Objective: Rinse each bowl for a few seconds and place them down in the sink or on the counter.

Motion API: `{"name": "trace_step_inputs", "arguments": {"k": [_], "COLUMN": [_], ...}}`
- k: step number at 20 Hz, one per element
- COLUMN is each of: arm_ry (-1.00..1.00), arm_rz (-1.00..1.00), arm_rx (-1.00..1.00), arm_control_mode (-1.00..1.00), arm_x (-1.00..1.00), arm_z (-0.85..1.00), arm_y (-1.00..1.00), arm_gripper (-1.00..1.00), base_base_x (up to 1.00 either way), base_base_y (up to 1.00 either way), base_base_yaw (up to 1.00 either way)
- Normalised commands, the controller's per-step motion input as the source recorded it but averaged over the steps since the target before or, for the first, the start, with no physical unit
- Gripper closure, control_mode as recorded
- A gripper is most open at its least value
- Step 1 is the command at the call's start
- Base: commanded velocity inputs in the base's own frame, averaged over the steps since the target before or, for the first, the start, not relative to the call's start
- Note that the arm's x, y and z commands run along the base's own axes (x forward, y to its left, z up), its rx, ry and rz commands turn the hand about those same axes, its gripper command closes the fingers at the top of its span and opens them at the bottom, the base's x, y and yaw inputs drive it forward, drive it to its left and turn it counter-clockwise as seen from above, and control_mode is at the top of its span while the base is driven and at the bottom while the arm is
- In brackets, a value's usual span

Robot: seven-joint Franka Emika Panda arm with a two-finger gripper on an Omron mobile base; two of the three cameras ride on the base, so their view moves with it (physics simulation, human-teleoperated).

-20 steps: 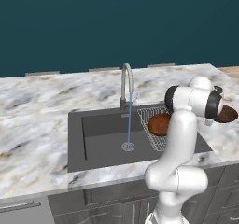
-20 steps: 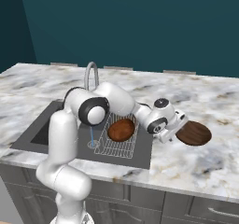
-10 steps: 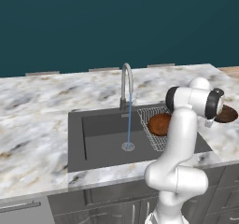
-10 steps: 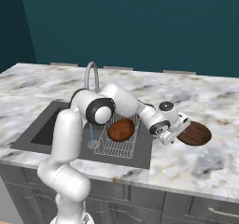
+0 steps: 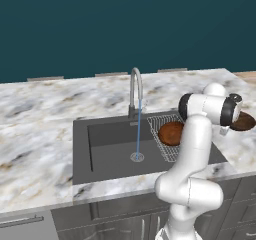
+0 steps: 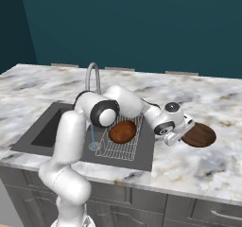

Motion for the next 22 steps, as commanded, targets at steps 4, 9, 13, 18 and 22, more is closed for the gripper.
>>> {"name": "trace_step_inputs", "arguments": {"k": [4,9,13,18,22], "arm_ry": [0.00,0.01,0.01,0.01,0.00], "arm_rz": [0.00,0.06,0.16,0.17,0.11], "arm_rx": [0.01,0.06,0.00,-0.03,-0.06], "arm_control_mode": [-1.00,-1.00,-1.00,-1.00,-1.00], "arm_x": [-0.05,-0.38,-0.58,-0.59,-0.67], "arm_z": [0.02,0.33,0.57,0.60,0.53], "arm_y": [0.00,0.15,0.38,0.63,0.76], "arm_gripper": [1.00,1.00,1.00,1.00,1.00], "base_base_x": [0.00,0.00,0.00,0.00,0.00], "base_base_y": [0.00,0.00,0.00,0.00,0.00], "base_base_yaw": [0.00,0.00,0.00,0.00,0.00]}}
